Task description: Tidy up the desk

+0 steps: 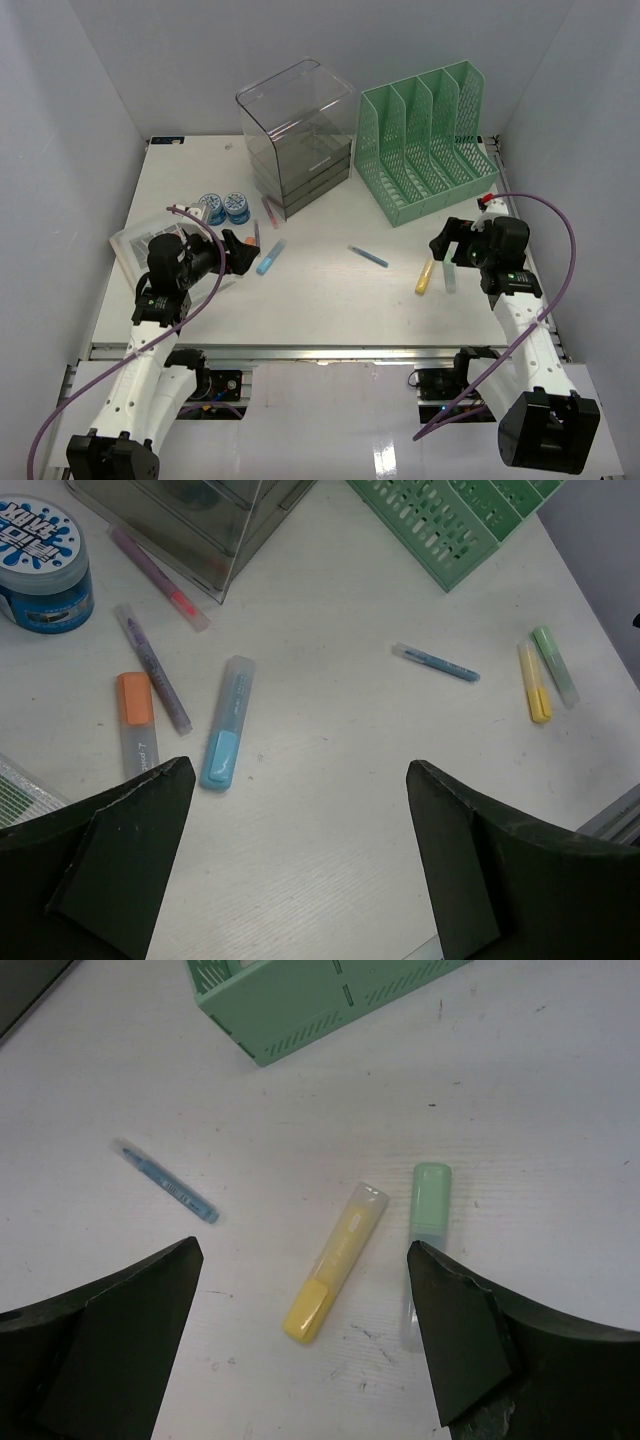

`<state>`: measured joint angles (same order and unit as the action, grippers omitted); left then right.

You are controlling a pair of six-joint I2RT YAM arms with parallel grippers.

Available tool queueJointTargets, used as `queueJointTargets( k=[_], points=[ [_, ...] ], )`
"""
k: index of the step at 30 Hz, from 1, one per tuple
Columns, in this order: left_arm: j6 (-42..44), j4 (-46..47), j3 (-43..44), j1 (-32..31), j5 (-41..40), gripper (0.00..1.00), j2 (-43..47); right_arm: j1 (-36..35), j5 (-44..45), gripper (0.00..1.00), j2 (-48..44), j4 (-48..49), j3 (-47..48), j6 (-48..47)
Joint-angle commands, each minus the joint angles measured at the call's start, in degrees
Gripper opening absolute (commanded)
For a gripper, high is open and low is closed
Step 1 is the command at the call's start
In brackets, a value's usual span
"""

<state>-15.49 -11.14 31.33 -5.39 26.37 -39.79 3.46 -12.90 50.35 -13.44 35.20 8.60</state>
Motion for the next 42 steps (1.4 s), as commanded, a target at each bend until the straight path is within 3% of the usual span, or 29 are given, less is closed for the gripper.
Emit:
queueJointTargets(
  k=[1, 5, 10, 18, 23, 27, 33, 42],
  points=[
    [0.63, 0.41, 0.92, -0.32, 1.42, 0.98, -0.39, 0.05, -10.52, 0.90, -1.41, 4.65, -0.22, -7.42],
    [0.63, 0.33, 1.03, -0.41, 1.68, 0.98, -0.64, -0.89, -32.10, 0.90, -0.56, 2.66, 0.02, -25.29],
    [0.36, 0.33, 1.10, -0.41, 2.22, 0.98, -0.64, -7.73, -36.91, 0.90, 9.49, -6.22, 10.85, -35.98],
    [0.12, -0.01, 1.17, -0.59, 2.37, 0.98, -1.47, -15.57, -37.88, 0.92, 31.16, 2.82, 25.64, -17.91],
    [-1.09, -0.10, 1.44, -0.59, 2.51, 0.98, -2.22, -15.99, -37.44, 1.00, 40.17, 19.82, 30.09, 6.19],
    [-4.29, 0.39, 0.95, -0.59, 2.89, 0.98, -1.54, -17.31, -34.39, 0.93, 43.44, 27.31, 30.35, 15.56],
    [-16.98, 1.34, -1.44, -0.59, 1.36, 0.98, 3.12, -19.94, -31.75, 0.88, 49.21, 38.29, 29.76, 28.05],
    [-29.82, 0.28, -2.42, -0.59, 1.66, 0.98, 10.88, -21.44, -34.49, 0.74, 61.41, 55.59, 34.93, 38.93]
  ],
)
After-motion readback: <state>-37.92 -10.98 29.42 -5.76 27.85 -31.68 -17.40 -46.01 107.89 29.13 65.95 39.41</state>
